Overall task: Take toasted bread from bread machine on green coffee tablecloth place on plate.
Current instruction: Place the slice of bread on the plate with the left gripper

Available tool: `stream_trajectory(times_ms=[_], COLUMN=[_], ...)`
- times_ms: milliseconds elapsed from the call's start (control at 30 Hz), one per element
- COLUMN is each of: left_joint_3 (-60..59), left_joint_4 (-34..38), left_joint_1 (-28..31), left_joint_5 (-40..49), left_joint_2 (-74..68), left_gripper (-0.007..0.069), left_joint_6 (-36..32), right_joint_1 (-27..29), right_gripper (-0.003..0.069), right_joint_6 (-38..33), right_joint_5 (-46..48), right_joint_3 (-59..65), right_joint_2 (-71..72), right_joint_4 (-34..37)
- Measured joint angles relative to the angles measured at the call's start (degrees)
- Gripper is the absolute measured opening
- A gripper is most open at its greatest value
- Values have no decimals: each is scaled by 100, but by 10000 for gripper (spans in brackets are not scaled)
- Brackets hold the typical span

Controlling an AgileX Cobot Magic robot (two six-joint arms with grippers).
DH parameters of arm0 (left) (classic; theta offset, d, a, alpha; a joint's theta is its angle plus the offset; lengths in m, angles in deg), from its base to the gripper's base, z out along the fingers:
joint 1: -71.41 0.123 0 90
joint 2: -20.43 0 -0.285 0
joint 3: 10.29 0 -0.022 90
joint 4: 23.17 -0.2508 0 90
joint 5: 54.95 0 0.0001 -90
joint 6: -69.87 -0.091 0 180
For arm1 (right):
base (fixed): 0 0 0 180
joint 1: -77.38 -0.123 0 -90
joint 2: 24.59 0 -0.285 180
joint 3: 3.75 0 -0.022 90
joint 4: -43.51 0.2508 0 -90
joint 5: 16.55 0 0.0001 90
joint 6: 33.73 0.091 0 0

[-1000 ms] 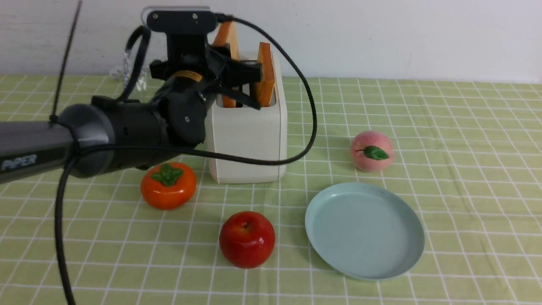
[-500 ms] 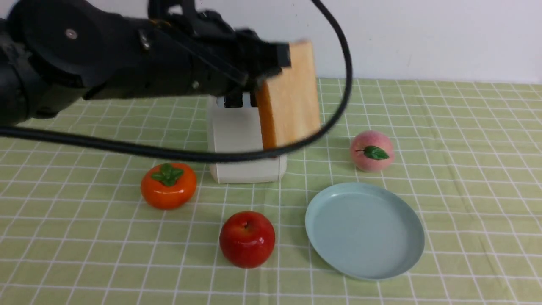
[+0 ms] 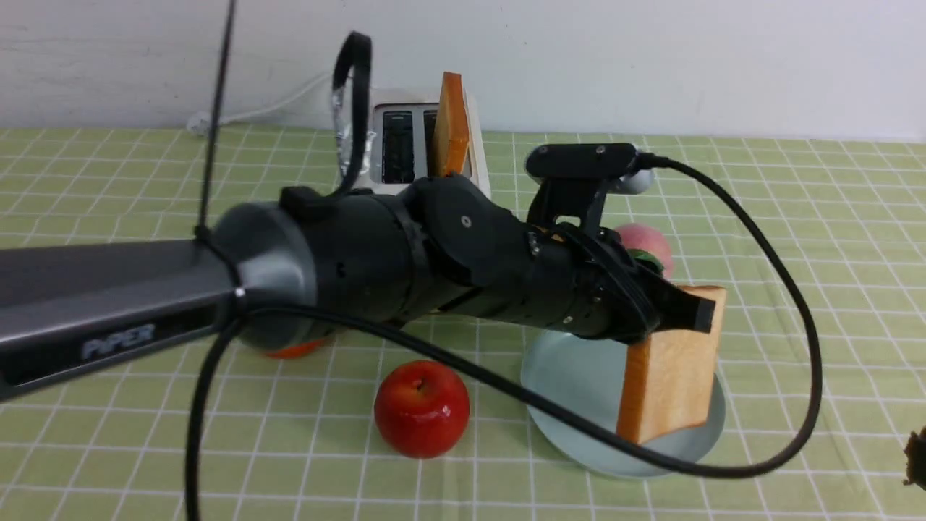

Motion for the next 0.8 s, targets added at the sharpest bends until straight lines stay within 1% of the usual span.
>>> stream_trajectory(times_ms=[100,167,467,533,600,800], left_joint_3=[248,312,337,342,348,348], left_joint_4=[21,33,38,38,-3,-440], left_joint_1=[0,0,0,0,0,0], left_joint_5=[38,25,-272,-297,-304,-742], left_joint_2=[-298,-403,-718,-736,-742,-660], left_gripper=[79,79,80,118,184,456], left_joint_6=[0,0,-4,-11,-18,-40], right_joint_1=[0,0,0,0,0,0], right_gripper=[32,32,27,19,17,17], right_joint_6=[348,444,520,524,524,524], right_joint_5=[89,135,312,317,317,326], right_joint_3=[0,0,0,0,0,0], right_joint_2=[116,171,216,216,216,216], right_joint_4=[-394,-531,-633,-627,-607,-564])
